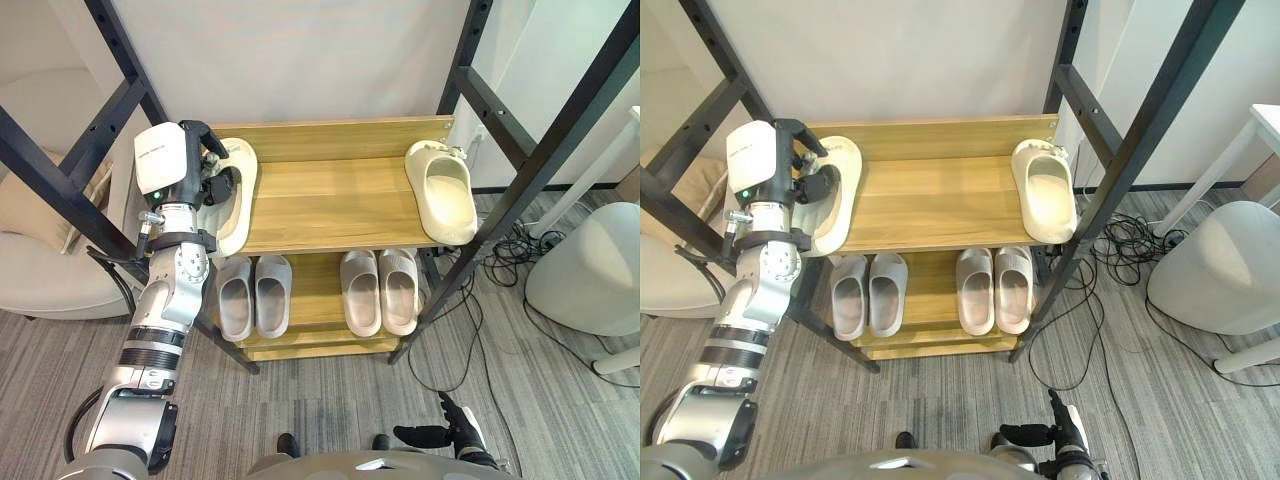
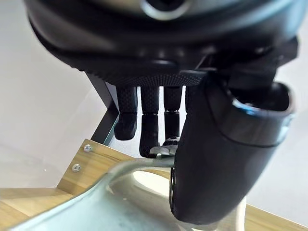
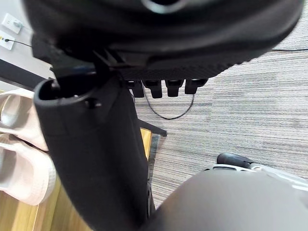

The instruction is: Organize the slippers on the shoe rack

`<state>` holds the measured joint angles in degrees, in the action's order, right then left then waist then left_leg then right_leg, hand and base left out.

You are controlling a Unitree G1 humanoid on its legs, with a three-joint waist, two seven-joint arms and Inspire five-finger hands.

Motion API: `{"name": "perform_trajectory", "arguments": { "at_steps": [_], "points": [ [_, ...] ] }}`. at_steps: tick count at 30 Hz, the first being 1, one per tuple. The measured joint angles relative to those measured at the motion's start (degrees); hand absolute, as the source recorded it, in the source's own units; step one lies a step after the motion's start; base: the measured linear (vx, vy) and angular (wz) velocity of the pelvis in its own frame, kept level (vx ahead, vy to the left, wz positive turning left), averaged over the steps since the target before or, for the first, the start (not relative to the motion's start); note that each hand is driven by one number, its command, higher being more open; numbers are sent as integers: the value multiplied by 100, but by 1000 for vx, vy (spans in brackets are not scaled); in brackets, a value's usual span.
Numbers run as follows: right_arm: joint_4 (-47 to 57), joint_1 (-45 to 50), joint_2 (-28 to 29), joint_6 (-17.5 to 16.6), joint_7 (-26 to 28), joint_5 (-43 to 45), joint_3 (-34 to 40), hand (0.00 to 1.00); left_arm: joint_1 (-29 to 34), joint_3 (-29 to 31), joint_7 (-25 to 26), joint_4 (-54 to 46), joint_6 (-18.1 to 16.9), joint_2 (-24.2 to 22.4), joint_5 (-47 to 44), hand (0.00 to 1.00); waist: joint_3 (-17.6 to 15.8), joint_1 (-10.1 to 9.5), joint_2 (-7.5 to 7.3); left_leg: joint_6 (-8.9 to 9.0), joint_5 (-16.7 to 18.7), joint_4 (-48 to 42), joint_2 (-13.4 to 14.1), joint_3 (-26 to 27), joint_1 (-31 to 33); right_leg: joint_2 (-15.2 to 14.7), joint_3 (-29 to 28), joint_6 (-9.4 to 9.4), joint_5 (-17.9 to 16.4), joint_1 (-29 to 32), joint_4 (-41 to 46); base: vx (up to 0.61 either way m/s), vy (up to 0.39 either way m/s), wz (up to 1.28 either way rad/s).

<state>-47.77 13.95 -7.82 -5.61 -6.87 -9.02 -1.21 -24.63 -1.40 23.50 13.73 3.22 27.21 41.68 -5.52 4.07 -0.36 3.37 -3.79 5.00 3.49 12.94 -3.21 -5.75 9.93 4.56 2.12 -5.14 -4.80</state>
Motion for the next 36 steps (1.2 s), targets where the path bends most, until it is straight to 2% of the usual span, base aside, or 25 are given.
{"name": "perform_trajectory", "arguments": {
  "at_steps": [11,20,27,30,36],
  "points": [
    [71,42,6,1,-7,1,-11,100,-2,-237,-4,-18,-39,-12,-81,0,10,45,-8,-24,-16,0,-48,-80,3,-41,68,-1,-1,-31,4,-9,5,2],
    [83,46,3,7,-29,5,-12,100,-5,-837,-12,-336,-173,-244,-384,0,23,107,14,-26,-18,0,-77,-81,3,-70,72,-1,-1,-31,10,0,0,0],
    [87,58,-32,7,-99,8,-6,100,-87,-1215,-23,-338,-250,-484,-532,0,42,264,132,-26,-9,2,-78,-5,3,-80,9,11,8,8,21,0,0,-4],
    [119,68,-57,6,-137,12,-2,100,-253,-1611,-69,-337,-281,-541,-622,0,39,337,218,-35,16,3,-76,87,3,-82,-87,28,32,56,14,-4,3,-15],
    [247,70,-57,3,-183,14,2,100,-491,-1648,-151,-253,-334,-789,-861,0,-10,516,298,-39,53,2,-52,252,15,-62,-244,24,60,146,-1,0,-1,-14]
  ]
}}
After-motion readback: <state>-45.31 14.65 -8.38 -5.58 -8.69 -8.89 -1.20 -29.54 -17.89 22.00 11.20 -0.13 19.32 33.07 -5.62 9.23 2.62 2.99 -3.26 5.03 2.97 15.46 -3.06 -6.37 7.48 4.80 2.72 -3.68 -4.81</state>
